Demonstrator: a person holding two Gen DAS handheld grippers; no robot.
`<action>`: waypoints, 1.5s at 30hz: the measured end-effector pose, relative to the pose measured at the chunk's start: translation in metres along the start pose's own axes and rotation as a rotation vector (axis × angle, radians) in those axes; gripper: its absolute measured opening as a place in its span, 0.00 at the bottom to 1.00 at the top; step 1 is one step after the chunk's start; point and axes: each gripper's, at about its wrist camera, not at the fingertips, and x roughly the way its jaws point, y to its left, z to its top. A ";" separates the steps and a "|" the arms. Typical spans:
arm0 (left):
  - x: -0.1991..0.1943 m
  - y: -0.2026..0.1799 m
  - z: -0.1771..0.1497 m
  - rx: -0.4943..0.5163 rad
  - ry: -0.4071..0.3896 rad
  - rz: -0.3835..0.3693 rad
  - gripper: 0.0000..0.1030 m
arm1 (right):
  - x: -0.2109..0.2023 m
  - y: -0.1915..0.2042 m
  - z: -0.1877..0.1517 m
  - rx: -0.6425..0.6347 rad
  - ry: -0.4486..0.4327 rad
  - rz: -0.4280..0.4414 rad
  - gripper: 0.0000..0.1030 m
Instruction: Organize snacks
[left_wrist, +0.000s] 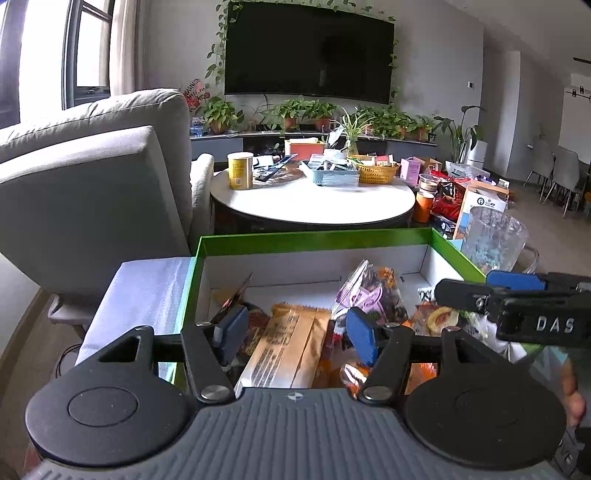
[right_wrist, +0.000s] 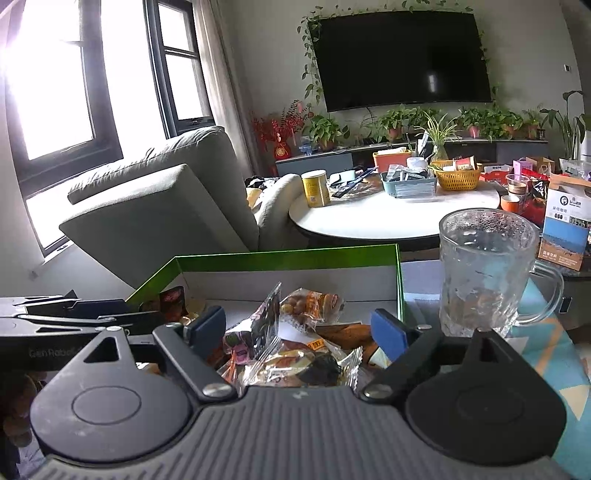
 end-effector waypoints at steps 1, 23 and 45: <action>-0.002 0.001 -0.002 -0.003 0.000 0.004 0.55 | -0.001 0.000 -0.001 -0.002 0.000 0.000 0.59; -0.047 -0.001 -0.021 -0.007 -0.056 0.034 0.58 | -0.037 0.017 -0.016 -0.010 -0.018 0.040 0.59; -0.078 -0.009 -0.034 -0.018 -0.065 0.065 0.69 | -0.068 0.029 -0.030 -0.005 -0.029 0.063 0.59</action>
